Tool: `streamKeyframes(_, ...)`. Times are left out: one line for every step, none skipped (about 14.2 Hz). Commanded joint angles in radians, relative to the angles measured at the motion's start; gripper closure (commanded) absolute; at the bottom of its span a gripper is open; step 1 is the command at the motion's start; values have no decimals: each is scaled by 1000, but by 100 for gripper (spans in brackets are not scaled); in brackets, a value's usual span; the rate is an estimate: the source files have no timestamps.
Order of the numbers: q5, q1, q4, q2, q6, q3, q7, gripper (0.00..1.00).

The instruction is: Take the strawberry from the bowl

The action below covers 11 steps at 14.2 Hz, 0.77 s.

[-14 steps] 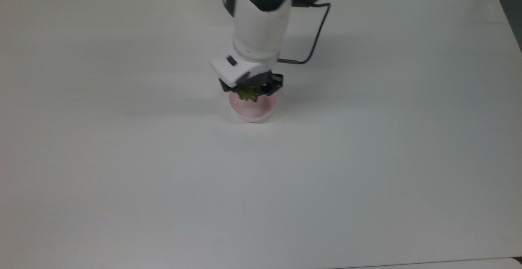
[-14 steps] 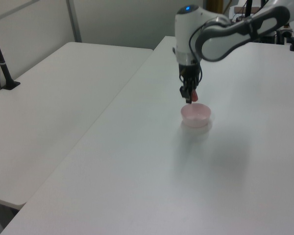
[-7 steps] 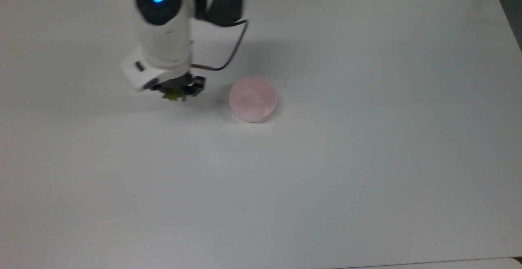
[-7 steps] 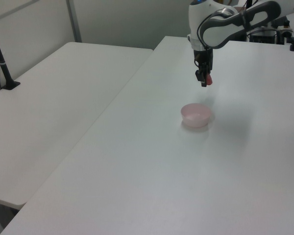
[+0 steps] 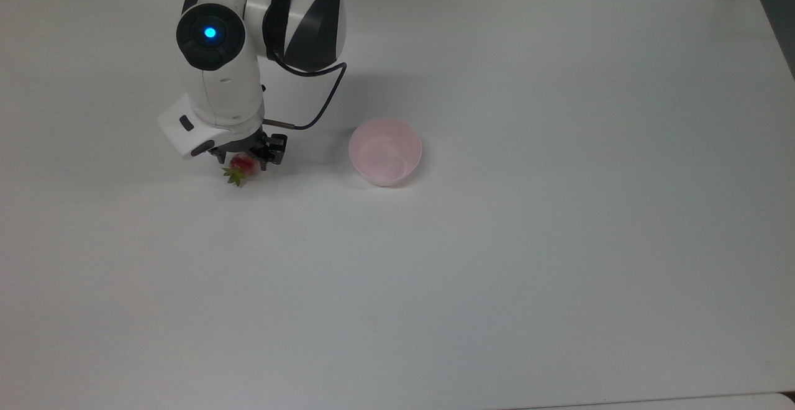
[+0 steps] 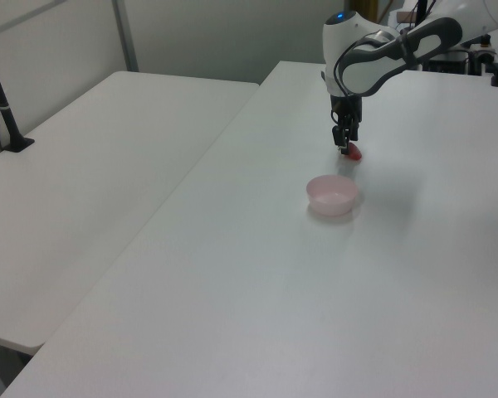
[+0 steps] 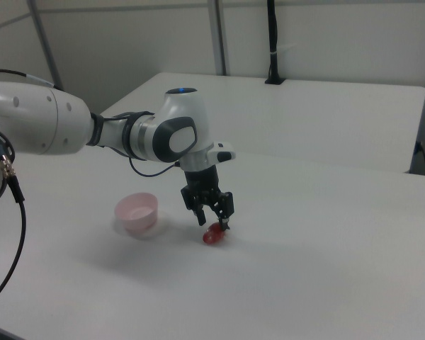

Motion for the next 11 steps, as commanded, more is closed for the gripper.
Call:
streamKeyframes(-9,21,-1,-71,3,-10,35,0)
streamKeyframes(-7,23,-3,-138,-25,-4,45,0)
streamKeyframes(-7,24,-1,-179,-70,7,49,0)
streamKeyframes(-7,21,5,-232,-138,37,49,0)
streamKeyframes(-7,15,5,-272,-176,63,49,0)
streamKeyframes(-2,17,5,-318,-247,82,50,0)
streamKeyframes(2,21,5,-343,-290,88,50,0)
streamKeyframes(5,23,0,-375,-336,117,52,0)
streamKeyframes(5,20,-1,-392,-357,135,50,0)
streamKeyframes(7,21,-4,-403,-365,139,50,0)
streamKeyframes(8,23,-6,-411,-367,140,50,0)
